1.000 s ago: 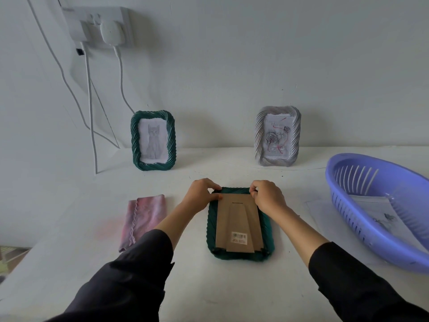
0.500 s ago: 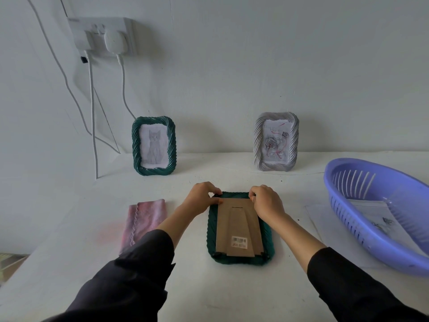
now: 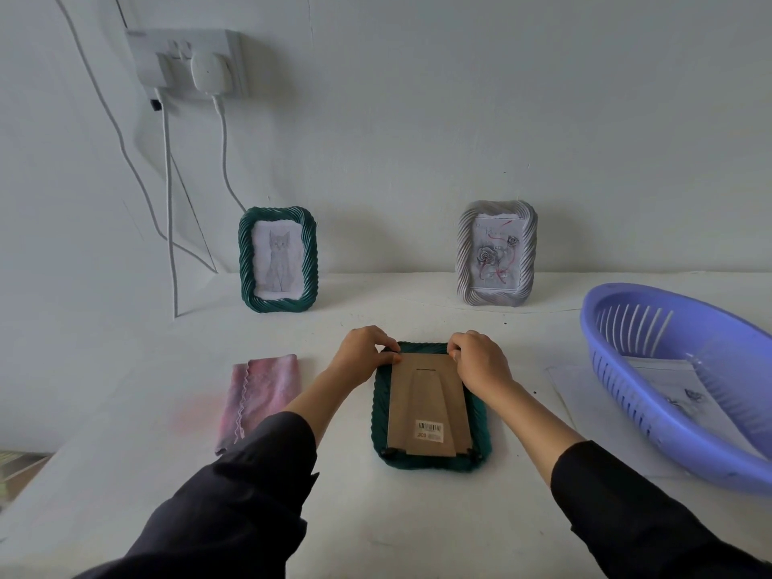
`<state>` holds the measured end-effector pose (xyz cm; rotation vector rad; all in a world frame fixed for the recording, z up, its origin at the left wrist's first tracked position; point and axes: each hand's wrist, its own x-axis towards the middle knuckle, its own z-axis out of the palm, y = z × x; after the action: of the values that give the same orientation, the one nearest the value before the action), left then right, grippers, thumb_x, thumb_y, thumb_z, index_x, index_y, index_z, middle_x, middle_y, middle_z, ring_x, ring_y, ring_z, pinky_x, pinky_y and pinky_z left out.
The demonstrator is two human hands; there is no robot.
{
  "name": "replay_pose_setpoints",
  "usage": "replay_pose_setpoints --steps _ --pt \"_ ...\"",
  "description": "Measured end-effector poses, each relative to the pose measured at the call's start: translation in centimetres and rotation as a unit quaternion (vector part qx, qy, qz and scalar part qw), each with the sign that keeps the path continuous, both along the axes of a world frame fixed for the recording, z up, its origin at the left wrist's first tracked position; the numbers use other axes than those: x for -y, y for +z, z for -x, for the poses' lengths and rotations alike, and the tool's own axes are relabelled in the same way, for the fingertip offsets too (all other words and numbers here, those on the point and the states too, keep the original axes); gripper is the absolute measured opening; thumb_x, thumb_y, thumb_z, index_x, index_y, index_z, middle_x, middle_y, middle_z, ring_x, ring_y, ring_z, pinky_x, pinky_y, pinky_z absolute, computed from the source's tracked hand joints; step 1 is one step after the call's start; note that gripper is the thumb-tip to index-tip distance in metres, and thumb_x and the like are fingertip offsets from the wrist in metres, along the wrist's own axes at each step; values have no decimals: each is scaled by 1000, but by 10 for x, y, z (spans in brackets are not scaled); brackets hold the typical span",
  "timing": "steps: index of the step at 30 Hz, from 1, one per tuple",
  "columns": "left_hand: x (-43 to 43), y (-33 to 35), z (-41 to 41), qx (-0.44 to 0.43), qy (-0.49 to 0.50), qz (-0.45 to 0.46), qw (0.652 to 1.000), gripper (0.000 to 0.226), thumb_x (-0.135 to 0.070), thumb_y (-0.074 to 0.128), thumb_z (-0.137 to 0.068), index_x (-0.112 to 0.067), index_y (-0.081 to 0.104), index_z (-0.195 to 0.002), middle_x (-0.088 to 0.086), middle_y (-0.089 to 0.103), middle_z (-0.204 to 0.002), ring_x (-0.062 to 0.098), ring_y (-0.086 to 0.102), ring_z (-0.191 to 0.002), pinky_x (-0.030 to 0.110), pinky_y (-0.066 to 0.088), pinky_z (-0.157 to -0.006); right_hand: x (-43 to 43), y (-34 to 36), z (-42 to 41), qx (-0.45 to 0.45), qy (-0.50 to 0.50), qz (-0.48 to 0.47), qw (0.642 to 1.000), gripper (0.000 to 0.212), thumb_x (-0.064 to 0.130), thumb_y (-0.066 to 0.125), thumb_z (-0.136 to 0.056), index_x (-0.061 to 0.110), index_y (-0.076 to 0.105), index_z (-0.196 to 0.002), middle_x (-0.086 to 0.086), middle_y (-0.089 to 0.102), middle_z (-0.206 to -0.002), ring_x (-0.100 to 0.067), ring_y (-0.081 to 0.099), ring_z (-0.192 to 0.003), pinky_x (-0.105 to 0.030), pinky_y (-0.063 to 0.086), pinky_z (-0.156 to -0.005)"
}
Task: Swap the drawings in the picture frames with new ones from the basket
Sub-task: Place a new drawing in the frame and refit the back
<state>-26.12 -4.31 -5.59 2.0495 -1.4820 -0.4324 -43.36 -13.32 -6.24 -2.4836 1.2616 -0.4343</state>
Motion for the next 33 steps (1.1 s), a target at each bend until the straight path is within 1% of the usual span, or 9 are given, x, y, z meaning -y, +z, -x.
replay_pose_setpoints --steps 5,12,15,19,22,25,27,28,33 --pt "-1 -2 2 -13 12 10 1000 21 -18 69 -82 -10 73 -101 6 66 -110 10 50 -82 20 38 -76 0 -2 5 14 12 -2 1000 21 2 43 -90 5 64 -91 -11 61 -99 -26 57 -90 -26 36 -68" --pt "-6 -2 8 -15 26 26 999 20 -17 67 -84 -9 73 -101 7 67 -109 9 50 -82 20 39 -77 -7 -5 7 28 2 24 999 23 3 43 -90 4 65 -95 -12 65 -99 -26 59 -89 -26 39 -68" --pt "-9 -2 13 -16 43 34 998 21 -16 65 -86 -9 72 -103 8 68 -109 13 55 -85 20 39 -78 -10 -5 7 31 -6 20 999 23 5 44 -91 5 66 -97 -12 65 -101 -25 60 -90 -25 39 -68" --pt "-19 1 20 -48 75 42 995 26 -16 57 -91 -8 68 -114 8 66 -119 22 59 -107 21 43 -86 -11 1 16 98 -20 -52 994 22 11 51 -92 10 68 -106 -8 68 -112 -22 62 -101 -27 46 -80" --pt "-27 2 21 -73 127 55 988 27 -15 54 -93 -9 66 -117 9 63 -124 23 57 -115 28 42 -95 -17 6 27 150 -52 -102 982 26 12 59 -88 15 66 -113 -8 65 -118 -21 59 -112 -30 46 -91" --pt "-35 1 20 -100 165 29 981 21 -11 58 -88 -10 71 -105 12 66 -114 23 60 -98 26 45 -83 -25 8 37 157 -77 -162 971 31 10 64 -82 15 66 -114 -12 63 -115 -22 57 -111 -23 39 -85" --pt "-40 0 22 -98 141 -6 985 20 -8 61 -85 -9 72 -101 14 68 -108 19 57 -82 26 48 -76 -31 8 42 145 -78 -189 968 35 5 65 -80 13 65 -114 -12 63 -114 -23 57 -109 -21 36 -81" --pt "-42 1 23 -91 127 -16 988 21 -6 61 -84 -7 71 -102 14 68 -107 17 57 -80 26 49 -75 -34 8 44 138 -80 -193 968 37 3 64 -79 12 65 -114 -11 64 -115 -23 57 -108 -20 36 -80" --pt "-46 6 31 -76 116 -18 990 28 -2 57 -86 -5 68 -111 11 68 -113 24 63 -96 22 47 -78 -41 10 47 160 -89 -201 962 35 -1 61 -80 7 65 -114 -10 65 -118 -21 59 -105 -23 44 -83"
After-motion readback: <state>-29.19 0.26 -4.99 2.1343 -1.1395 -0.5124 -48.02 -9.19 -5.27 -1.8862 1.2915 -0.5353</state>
